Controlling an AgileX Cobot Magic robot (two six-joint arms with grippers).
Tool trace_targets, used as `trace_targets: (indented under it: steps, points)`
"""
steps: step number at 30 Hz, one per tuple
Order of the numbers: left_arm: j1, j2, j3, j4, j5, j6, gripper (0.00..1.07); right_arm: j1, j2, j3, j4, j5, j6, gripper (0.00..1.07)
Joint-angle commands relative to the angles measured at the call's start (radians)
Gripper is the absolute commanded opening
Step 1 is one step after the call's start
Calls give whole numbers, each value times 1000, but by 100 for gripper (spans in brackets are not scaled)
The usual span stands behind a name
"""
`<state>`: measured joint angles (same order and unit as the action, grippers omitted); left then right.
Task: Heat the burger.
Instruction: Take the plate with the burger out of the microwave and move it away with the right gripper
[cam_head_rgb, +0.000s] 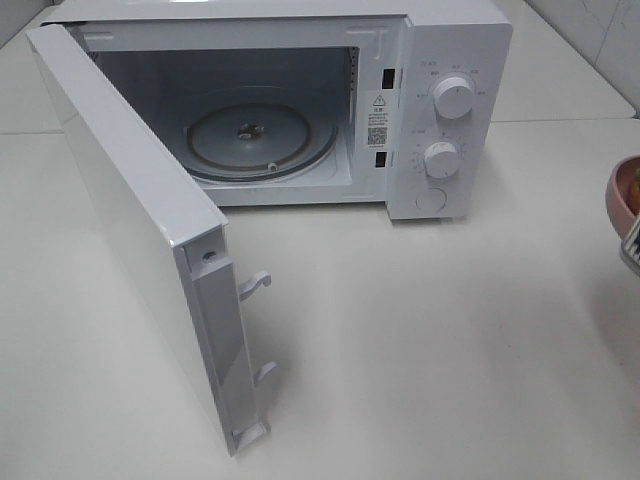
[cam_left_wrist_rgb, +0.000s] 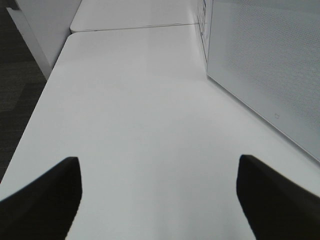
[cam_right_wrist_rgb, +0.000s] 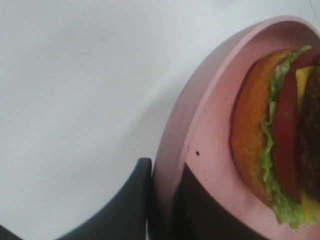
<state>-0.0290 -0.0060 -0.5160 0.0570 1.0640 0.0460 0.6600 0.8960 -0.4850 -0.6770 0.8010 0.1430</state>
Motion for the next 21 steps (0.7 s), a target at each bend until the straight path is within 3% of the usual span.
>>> trace_targets:
  steps: [1,9,11,21]
  points:
    - [5,-16,0,-5,-5,-2,78,-7,63,-10,-103,-13,121,0]
    - [5,-16,0,-5,-5,-2,78,-7,163,-10,-146,-1,298,0]
    - [5,-16,0,-5,-5,-2,78,-7,232,-11,-176,-1,447,0]
    - [5,-16,0,-5,-5,-2,78,-10,353,-12,-288,-1,754,1]
